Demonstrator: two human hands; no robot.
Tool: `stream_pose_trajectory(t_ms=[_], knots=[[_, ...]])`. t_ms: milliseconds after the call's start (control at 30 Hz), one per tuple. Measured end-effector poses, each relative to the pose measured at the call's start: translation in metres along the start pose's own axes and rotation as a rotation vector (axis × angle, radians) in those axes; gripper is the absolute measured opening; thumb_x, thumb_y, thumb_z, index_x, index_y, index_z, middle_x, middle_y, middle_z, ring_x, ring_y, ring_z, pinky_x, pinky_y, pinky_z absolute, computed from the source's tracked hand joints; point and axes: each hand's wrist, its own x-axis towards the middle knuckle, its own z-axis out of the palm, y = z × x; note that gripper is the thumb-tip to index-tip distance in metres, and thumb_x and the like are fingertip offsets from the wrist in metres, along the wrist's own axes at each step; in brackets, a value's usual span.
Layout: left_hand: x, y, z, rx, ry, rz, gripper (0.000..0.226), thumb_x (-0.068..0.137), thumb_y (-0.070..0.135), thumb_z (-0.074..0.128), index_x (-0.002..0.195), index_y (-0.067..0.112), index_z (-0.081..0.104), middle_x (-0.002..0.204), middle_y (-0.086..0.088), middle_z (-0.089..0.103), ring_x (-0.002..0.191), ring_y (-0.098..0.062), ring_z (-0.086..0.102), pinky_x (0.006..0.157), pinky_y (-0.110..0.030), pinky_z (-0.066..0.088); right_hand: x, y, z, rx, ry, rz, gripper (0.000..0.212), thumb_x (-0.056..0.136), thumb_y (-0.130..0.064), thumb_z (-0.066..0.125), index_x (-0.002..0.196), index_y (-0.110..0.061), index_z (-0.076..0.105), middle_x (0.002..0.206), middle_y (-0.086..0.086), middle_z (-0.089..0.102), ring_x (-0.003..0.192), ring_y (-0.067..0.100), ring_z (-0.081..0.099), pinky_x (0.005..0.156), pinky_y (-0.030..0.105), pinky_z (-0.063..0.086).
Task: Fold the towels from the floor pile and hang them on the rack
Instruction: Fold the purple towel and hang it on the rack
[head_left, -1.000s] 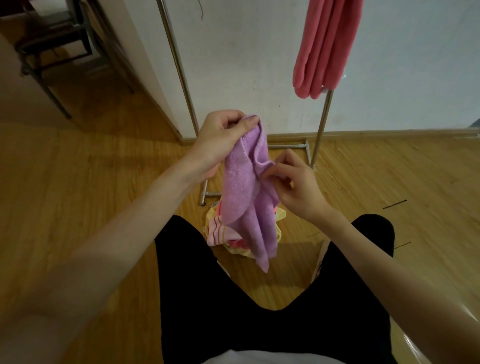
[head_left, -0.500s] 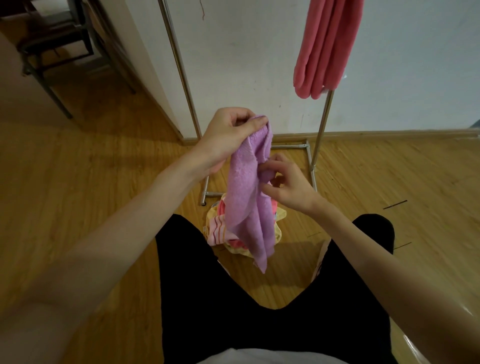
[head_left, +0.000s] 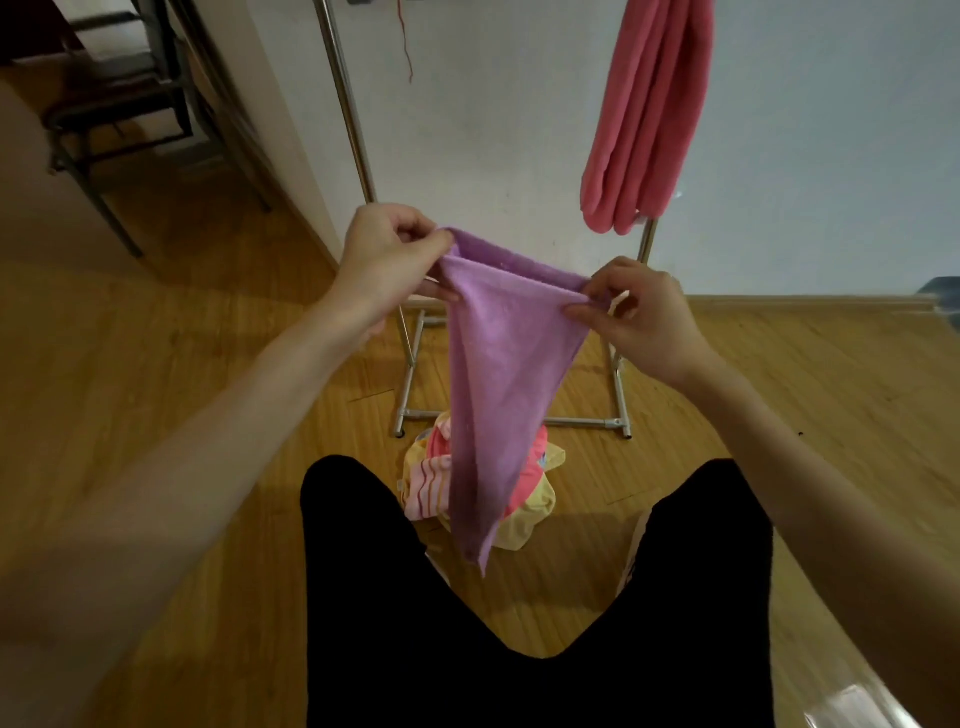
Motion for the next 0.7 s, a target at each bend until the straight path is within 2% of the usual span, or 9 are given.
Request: stream_pose_trajectory(t_ms=[67, 167, 267, 333, 400, 500, 567, 633, 700], knots=[[0.004, 0.008, -0.002, 0.05, 0.044, 0.048, 0.008, 0.09, 0.006, 0.06, 0.087, 0.003, 0.066, 0.078, -0.014, 0.067, 0.062, -0.02, 0.071, 0.052, -0.028, 0.058, 0.012, -0.005, -0.013, -0.091, -0.015, -0.045, 0.012, 0.08, -0.02, 0.074, 0.082, -0.012, 0.065, 0.084, 0.006, 0.063, 0.075, 0.018, 0.058, 0.065, 0.03, 0.049], [0.013, 0.021, -0.006, 0.142, 0.131, 0.146, 0.009, 0.09, 0.01, 0.06, 0.087, 0.005, 0.067, 0.069, -0.01, 0.067, 0.055, -0.019, 0.069, 0.054, -0.032, 0.059, 0.029, -0.018, -0.031, -0.14, -0.016, -0.115, 0.014, 0.081, -0.018, 0.074, 0.088, -0.007, 0.069, 0.083, 0.004, 0.067, 0.072, 0.013, 0.057, 0.066, 0.026, 0.05], [0.024, 0.04, -0.014, 0.227, 0.196, 0.271, 0.008, 0.089, 0.015, 0.061, 0.085, 0.011, 0.066, 0.068, -0.003, 0.065, 0.052, -0.013, 0.067, 0.052, -0.027, 0.058, 0.046, -0.032, -0.049, -0.075, 0.049, -0.13, 0.014, 0.082, -0.017, 0.072, 0.091, -0.005, 0.07, 0.079, 0.001, 0.065, 0.069, 0.016, 0.06, 0.067, 0.032, 0.053], [0.031, 0.054, -0.021, 0.263, 0.208, 0.342, 0.007, 0.09, 0.018, 0.061, 0.086, 0.014, 0.065, 0.069, 0.001, 0.064, 0.051, -0.007, 0.065, 0.049, -0.019, 0.054, 0.058, -0.038, -0.059, -0.002, 0.102, -0.119, 0.014, 0.083, -0.017, 0.071, 0.09, -0.004, 0.068, 0.074, 0.008, 0.066, 0.065, 0.025, 0.064, 0.064, 0.039, 0.055], [0.037, 0.068, -0.027, 0.294, 0.198, 0.398, 0.008, 0.09, 0.019, 0.061, 0.087, 0.012, 0.066, 0.068, 0.001, 0.063, 0.05, -0.005, 0.063, 0.048, -0.015, 0.05, 0.068, -0.045, -0.068, 0.09, 0.17, -0.122, 0.011, 0.084, -0.016, 0.071, 0.088, -0.006, 0.067, 0.073, 0.017, 0.066, 0.059, 0.028, 0.064, 0.057, 0.04, 0.055], [0.047, 0.085, -0.036, 0.416, 0.115, 0.439, 0.016, 0.089, 0.02, 0.06, 0.08, 0.011, 0.067, 0.065, -0.001, 0.063, 0.051, -0.009, 0.061, 0.048, -0.017, 0.049, 0.079, -0.049, -0.077, 0.048, 0.283, -0.171, 0.012, 0.084, -0.018, 0.07, 0.086, -0.007, 0.067, 0.074, 0.014, 0.065, 0.058, 0.016, 0.058, 0.057, 0.029, 0.051], [0.053, 0.089, -0.038, 0.547, -0.002, 0.39, 0.018, 0.089, 0.02, 0.058, 0.075, 0.011, 0.066, 0.065, -0.003, 0.062, 0.056, -0.012, 0.06, 0.049, -0.018, 0.046, 0.084, -0.048, -0.081, 0.041, 0.287, -0.145, 0.013, 0.084, -0.015, 0.07, 0.086, -0.004, 0.065, 0.073, 0.016, 0.064, 0.06, 0.024, 0.057, 0.058, 0.033, 0.051], [0.057, 0.087, -0.033, 0.63, -0.141, 0.313, 0.015, 0.088, 0.016, 0.056, 0.076, 0.014, 0.064, 0.072, -0.004, 0.062, 0.064, -0.015, 0.06, 0.053, -0.02, 0.045, 0.087, -0.044, -0.083, 0.051, 0.252, -0.129, 0.01, 0.082, -0.009, 0.071, 0.086, -0.003, 0.063, 0.071, 0.019, 0.062, 0.058, 0.022, 0.053, 0.056, 0.027, 0.048], [0.058, 0.08, -0.026, 0.622, -0.267, 0.278, 0.012, 0.089, 0.01, 0.053, 0.087, 0.018, 0.062, 0.089, -0.003, 0.063, 0.077, -0.014, 0.06, 0.06, -0.021, 0.047, 0.086, -0.04, -0.082, 0.08, 0.226, -0.126, 0.016, 0.081, -0.004, 0.071, 0.09, -0.001, 0.059, 0.072, 0.015, 0.061, 0.059, 0.015, 0.054, 0.056, 0.018, 0.047]])
